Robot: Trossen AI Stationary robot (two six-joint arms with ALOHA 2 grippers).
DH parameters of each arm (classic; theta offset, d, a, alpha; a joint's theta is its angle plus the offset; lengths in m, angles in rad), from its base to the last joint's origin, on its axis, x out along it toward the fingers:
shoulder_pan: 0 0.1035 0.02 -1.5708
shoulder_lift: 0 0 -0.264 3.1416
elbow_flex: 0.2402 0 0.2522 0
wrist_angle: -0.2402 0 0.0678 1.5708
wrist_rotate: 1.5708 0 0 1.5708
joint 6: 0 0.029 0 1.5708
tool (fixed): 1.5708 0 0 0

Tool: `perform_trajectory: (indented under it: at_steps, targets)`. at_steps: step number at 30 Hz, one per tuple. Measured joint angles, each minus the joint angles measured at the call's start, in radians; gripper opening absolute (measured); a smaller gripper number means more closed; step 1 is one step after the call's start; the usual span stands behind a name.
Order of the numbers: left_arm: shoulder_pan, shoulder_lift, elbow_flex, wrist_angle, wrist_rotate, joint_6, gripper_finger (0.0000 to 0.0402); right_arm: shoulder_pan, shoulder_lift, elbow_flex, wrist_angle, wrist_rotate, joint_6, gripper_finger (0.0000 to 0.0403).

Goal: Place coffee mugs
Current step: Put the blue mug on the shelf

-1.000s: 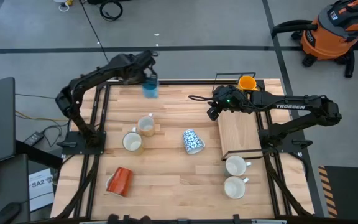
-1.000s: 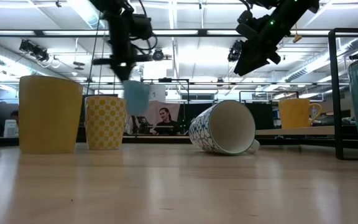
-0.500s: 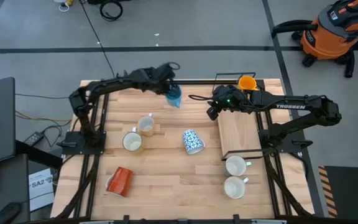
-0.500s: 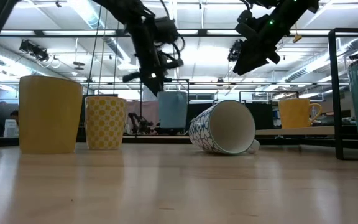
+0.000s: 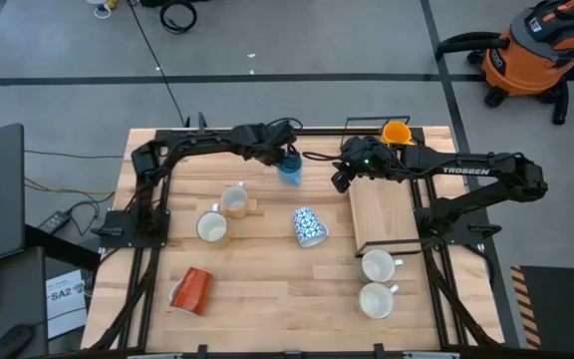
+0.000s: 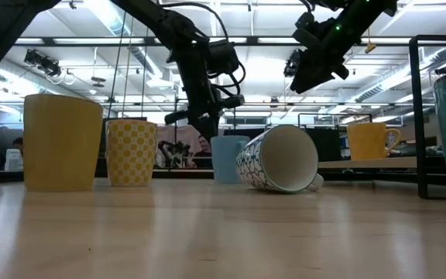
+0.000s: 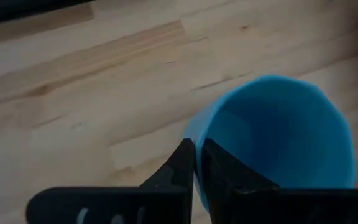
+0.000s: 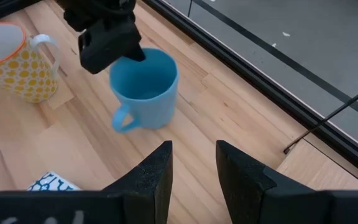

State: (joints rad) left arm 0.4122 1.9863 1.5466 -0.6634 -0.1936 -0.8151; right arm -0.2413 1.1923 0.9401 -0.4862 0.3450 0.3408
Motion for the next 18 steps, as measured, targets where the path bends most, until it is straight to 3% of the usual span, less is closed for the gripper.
perform_trajectory:
  at_steps: [8,18]
  targets:
    - [-0.001,0.004,0.0,0.008,-0.083,-0.116,0.0025,0.0,0.0,0.0,0.0,0.0,0.031,0.0128]
    - [0.005,0.004,0.0,0.023,-0.008,-0.118,0.0027,0.0,0.0,0.0,0.0,0.0,0.034,0.0128]
